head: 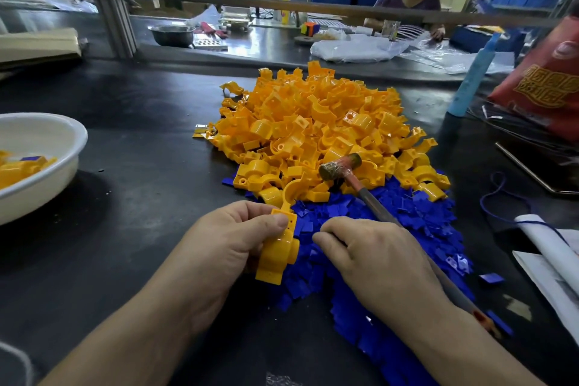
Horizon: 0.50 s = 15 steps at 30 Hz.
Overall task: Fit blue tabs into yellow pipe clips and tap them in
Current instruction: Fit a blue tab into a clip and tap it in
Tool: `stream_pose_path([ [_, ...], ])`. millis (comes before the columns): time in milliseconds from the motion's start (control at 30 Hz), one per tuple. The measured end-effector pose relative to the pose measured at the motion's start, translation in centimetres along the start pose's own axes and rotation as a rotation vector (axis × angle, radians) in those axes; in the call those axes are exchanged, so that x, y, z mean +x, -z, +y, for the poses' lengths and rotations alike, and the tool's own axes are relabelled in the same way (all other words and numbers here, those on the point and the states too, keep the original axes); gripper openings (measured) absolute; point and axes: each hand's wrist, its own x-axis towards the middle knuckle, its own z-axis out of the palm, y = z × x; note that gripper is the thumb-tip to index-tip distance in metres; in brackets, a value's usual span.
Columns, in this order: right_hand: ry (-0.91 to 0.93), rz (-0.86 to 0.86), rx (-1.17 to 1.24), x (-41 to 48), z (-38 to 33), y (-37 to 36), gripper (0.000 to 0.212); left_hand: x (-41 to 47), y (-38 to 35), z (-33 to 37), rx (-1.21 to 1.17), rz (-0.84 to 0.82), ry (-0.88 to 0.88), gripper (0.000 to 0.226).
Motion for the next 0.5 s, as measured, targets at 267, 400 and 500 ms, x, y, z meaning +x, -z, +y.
stream_pose_path([
  [267, -0.116, 0.007, 0.315, -0.21, 0.03, 0.34, 0.027, -0.12, -0.33, 0.06, 0.029, -0.015, 0.020, 0.043],
  [400, -0.177, 0.072, 0.499, -0.17, 0.34, 0.51, 0.027, -0.15, -0.25, -0.15, 0.037, -0.011, 0.025, 0.043],
  [500, -0.211, 0.039, 0.600, -0.17, 0.32, 0.49, 0.015, -0.15, -0.22, -0.20, 0.037, -0.015, 0.020, 0.041],
])
